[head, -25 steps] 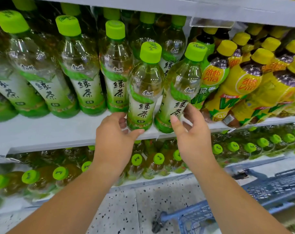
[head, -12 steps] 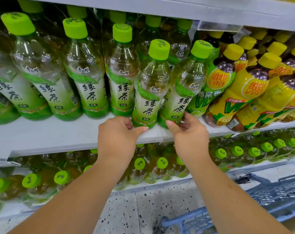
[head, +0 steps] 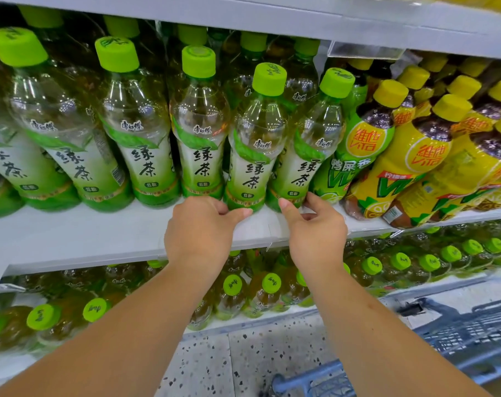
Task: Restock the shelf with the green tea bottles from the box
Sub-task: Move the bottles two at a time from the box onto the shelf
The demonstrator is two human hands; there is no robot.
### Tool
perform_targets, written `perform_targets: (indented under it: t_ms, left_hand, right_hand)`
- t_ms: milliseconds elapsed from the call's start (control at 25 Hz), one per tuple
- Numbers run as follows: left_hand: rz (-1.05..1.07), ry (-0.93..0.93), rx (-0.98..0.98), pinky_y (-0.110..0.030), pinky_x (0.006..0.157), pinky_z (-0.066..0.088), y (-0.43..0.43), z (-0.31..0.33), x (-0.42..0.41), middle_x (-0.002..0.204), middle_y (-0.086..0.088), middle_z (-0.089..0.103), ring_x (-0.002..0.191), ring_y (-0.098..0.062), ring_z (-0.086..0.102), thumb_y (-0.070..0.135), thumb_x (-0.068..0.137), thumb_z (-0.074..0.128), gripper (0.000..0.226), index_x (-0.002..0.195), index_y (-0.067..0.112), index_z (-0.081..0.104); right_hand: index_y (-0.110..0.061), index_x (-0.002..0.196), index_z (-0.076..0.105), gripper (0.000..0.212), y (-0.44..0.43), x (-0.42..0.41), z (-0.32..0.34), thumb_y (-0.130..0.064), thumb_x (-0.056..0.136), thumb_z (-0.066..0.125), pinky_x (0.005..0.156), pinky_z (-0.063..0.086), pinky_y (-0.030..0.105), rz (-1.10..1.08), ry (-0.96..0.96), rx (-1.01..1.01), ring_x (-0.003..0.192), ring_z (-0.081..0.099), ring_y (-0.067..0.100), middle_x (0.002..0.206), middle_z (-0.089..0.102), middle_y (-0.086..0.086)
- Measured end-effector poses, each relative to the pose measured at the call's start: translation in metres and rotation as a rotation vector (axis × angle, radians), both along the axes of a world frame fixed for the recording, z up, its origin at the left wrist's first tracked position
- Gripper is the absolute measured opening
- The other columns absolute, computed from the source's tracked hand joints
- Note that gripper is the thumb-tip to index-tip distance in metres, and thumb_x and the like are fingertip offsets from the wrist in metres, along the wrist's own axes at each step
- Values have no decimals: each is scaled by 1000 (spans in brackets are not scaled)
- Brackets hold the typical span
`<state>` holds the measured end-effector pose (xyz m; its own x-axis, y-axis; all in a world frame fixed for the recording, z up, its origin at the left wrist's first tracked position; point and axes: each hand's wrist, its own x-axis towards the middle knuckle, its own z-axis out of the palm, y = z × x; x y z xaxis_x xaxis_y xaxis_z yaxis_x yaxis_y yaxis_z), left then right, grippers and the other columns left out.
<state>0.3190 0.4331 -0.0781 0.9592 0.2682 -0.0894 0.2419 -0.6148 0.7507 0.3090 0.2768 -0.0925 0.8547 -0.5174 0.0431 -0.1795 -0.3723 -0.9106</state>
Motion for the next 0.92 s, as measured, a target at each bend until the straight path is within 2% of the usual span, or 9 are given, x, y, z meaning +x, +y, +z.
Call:
perform_targets:
  t_ms: [120,200,320,400,440,520,640,800,920]
  left_hand:
    - [-19,24,56,-37,62,55,-4,1,5,61,-1,69,60,-19,64,67,76,70,54,68,13,74]
    - [-19,35,78,-35,60,54,-5,1,7,57,1,68,57,-20,63,69,78,67,56,65,15,72]
    - [-29,44,109,-29,56,47,-9,1,9,57,6,68,56,-18,63,67,84,63,52,61,20,70]
    - [-33,36,120,-26,53,40,-11,2,11,56,10,66,55,-14,62,63,87,61,49,61,22,69]
    - [-33,32,123,-25,52,37,-11,3,12,55,10,66,55,-13,61,62,88,61,49,61,23,69]
    - [-38,15,130,-26,52,37,-12,2,12,54,11,65,56,-12,60,62,88,61,48,61,23,69]
    - [-42,-8,143,-27,53,39,-13,0,10,54,10,64,56,-14,60,62,88,61,47,62,23,68]
    - [-41,-7,149,-29,55,42,-14,-1,11,57,9,65,59,-16,62,62,88,60,47,63,23,68]
    - [-35,13,138,-28,55,41,-15,-1,12,57,10,65,60,-14,61,62,88,60,47,64,23,67]
  right_hand:
    - [-15,120,70,39,5,4,0,-36,88,74,92,51,31,5,-6,24,100,66,15,102,71,2]
    - [-14,120,71,40,8,7,-1,-39,89,72,96,49,32,-11,18,16,107,63,19,112,69,5]
    - [-15,99,73,27,10,8,-3,-40,89,72,83,49,30,-68,35,55,92,62,22,100,68,7]
    - [-18,80,62,25,11,8,-3,-40,90,70,71,41,28,-72,47,26,78,54,21,89,62,7]
    - [-18,77,58,28,12,9,-3,-41,92,68,69,37,28,-69,56,-3,75,50,20,87,58,7]
    - [-13,87,63,29,13,12,-3,-41,94,65,72,40,31,-69,61,-40,78,48,18,88,55,4]
    - [-11,111,69,38,14,19,-4,-44,95,61,92,49,41,-70,96,-63,91,54,23,96,60,6]
    - [-13,105,72,39,14,27,-3,-49,94,61,92,50,42,-73,170,-71,105,60,32,106,70,9]
    - [-18,125,67,46,15,30,-1,-52,95,56,100,46,43,-77,245,-80,119,54,31,124,66,6]
